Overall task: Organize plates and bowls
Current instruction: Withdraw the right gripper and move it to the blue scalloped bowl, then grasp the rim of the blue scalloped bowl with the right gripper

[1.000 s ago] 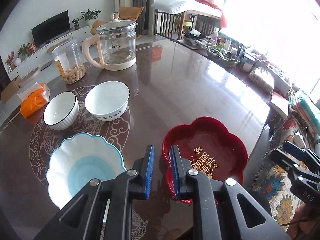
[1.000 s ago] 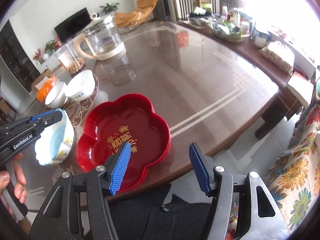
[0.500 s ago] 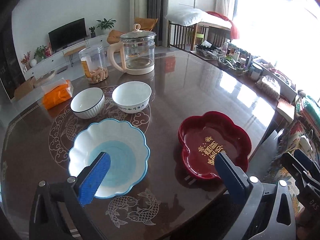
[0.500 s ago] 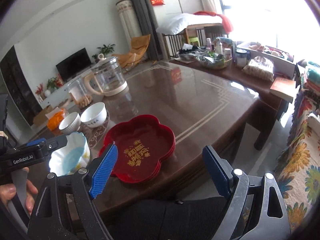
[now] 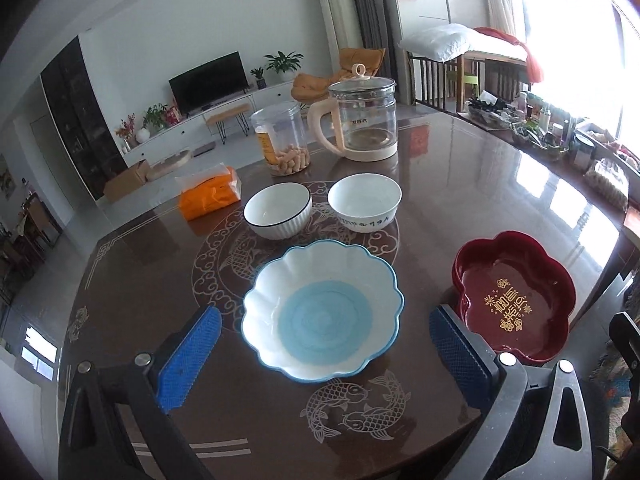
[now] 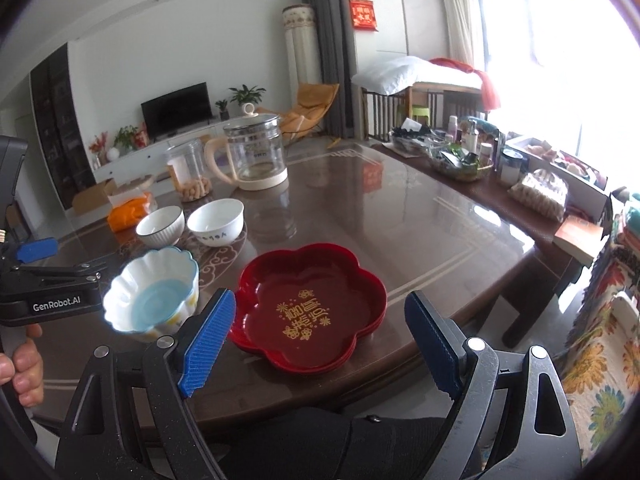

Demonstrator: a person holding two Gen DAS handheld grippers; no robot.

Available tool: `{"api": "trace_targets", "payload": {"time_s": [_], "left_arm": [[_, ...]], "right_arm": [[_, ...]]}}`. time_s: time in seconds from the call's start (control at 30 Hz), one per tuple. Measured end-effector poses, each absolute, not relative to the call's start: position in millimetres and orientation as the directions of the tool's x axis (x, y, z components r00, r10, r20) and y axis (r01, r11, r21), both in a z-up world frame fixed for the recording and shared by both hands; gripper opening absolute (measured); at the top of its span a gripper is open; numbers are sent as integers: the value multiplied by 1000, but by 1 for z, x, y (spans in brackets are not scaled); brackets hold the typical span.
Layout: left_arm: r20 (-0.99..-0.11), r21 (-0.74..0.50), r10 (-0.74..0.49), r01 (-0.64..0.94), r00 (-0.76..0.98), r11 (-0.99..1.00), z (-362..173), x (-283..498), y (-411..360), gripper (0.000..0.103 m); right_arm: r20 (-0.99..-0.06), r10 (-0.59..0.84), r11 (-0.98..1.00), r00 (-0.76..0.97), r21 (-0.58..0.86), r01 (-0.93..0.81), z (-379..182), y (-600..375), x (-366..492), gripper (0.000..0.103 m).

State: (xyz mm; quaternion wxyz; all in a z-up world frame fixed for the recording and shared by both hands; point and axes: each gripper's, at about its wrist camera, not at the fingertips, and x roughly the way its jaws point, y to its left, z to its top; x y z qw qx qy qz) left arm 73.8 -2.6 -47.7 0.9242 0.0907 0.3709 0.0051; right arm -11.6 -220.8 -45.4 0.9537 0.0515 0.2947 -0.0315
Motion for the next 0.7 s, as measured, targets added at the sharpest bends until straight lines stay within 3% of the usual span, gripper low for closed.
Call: {"api": "trace_targets", "payload": {"time_s": [0.33, 0.47, 0.7], "left_arm": [[-673, 199, 117, 27, 731, 980, -47, 72, 7, 103], [-718, 103, 48, 38, 694, 994, -55, 69, 36, 103], [-818, 5, 49, -77, 573, 997, -97, 69, 123, 103]], "right_arm": [[-607, -21, 995, 795, 65, 76, -54, -212, -6, 89], [-642, -15, 998, 767, 35, 50, -60, -203, -3, 89], [-695, 37, 999, 718, 3, -48, -78, -175, -2, 89]]}}
